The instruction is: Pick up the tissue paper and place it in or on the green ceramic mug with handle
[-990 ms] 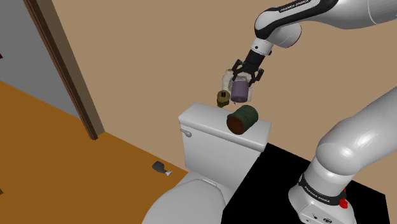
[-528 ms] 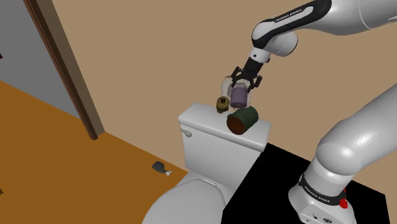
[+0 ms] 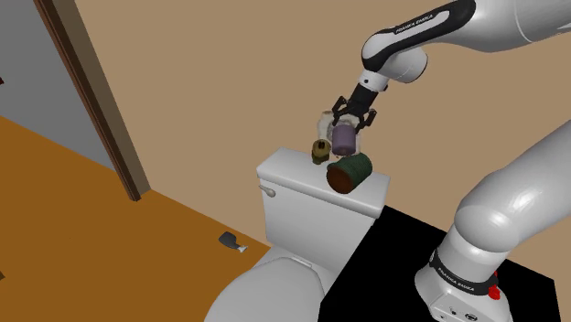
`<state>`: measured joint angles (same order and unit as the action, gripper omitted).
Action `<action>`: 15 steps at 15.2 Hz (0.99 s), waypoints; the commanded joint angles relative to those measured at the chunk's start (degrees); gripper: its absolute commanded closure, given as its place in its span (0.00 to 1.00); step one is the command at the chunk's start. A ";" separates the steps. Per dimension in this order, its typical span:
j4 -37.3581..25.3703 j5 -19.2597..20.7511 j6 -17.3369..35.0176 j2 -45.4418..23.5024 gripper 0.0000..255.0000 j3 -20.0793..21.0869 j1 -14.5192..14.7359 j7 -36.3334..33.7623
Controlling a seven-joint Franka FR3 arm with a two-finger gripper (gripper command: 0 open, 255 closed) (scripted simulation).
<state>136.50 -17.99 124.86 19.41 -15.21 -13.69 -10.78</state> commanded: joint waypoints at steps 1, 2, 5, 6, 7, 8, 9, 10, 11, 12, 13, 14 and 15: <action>0.39 0.12 -0.29 -0.28 0.00 0.01 0.02 0.00; 0.45 0.10 -0.22 -0.28 0.00 0.03 0.03 -0.01; 0.39 0.11 -0.24 -0.32 0.00 -0.01 0.01 0.04; 0.56 0.12 -0.20 -0.20 0.00 0.02 0.01 0.01; -0.46 0.80 -2.14 0.73 0.00 -0.13 -0.39 -0.38; -1.56 1.42 -4.09 1.57 0.00 -0.29 -0.75 -0.73; -2.74 1.97 -6.03 2.33 0.00 -0.47 -1.08 -1.04; -3.73 2.37 -7.56 2.86 0.00 -0.61 -1.33 -1.26; -3.73 2.37 -7.56 2.86 0.00 -0.61 -1.33 -1.26; -3.73 2.37 -7.56 2.86 0.00 -0.61 -1.33 -1.26; -3.72 2.37 -7.56 2.87 0.00 -0.61 -1.33 -1.26; -3.72 2.37 -7.56 2.86 0.00 -0.61 -1.33 -1.26; -3.73 2.37 -7.56 2.86 0.00 -0.61 -1.33 -1.26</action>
<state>132.82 -15.65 117.41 22.23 -15.81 -15.00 -12.04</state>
